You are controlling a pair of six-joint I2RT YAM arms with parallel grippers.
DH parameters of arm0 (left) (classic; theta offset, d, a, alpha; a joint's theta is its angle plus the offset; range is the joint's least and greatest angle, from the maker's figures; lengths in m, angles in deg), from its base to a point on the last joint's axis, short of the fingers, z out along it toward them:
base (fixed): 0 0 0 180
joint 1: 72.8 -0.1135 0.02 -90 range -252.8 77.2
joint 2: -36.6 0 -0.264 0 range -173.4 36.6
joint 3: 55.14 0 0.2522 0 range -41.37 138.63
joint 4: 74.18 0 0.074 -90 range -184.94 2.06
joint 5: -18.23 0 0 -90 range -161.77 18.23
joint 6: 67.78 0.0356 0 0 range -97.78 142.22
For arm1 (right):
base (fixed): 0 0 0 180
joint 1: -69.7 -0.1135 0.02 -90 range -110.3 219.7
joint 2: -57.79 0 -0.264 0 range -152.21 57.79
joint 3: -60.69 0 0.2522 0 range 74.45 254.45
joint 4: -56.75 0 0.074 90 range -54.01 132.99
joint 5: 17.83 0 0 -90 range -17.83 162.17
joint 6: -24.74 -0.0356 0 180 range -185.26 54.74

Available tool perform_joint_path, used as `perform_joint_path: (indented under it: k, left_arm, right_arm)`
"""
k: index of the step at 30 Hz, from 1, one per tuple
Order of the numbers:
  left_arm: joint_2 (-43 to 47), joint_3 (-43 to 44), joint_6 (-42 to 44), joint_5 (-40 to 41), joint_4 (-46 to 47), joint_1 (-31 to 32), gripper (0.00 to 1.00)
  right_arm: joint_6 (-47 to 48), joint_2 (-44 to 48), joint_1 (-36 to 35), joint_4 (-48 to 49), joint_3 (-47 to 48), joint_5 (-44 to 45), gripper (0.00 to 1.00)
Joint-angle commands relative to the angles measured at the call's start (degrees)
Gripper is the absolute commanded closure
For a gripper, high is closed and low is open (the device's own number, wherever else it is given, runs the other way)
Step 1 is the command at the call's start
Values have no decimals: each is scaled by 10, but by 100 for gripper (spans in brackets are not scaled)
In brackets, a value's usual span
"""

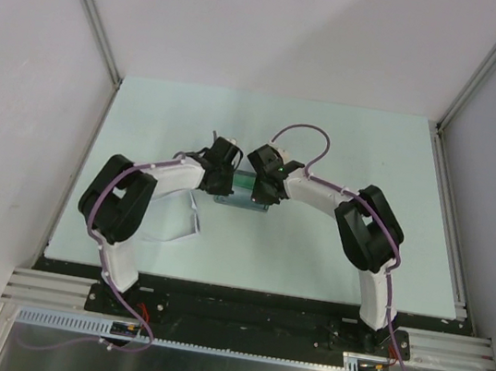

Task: Organize the sunglasses
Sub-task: Smooth out the folded cleaning cloth near the sunglasses case.

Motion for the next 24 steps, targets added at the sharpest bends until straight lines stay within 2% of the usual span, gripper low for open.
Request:
perform_joint_path:
  k: [1,6,11,18,24]
  left_arm:
    - [28,-12,-9,40,1,1,91]
    - [37,-19,-12,52,-1,1,91]
    - [56,-21,-13,32,2,2,91]
    - [95,-6,-4,18,23,3,81]
    - [88,-3,-6,22,33,3,82]
  right_arm:
    - [3,-5,2,-9,-3,28,99]
    - [5,3,2,-16,-5,47,99]
    - [23,14,-7,-4,-5,68,98]
    - [54,40,-23,25,-4,91,98]
    - [77,53,-36,69,-11,93,97]
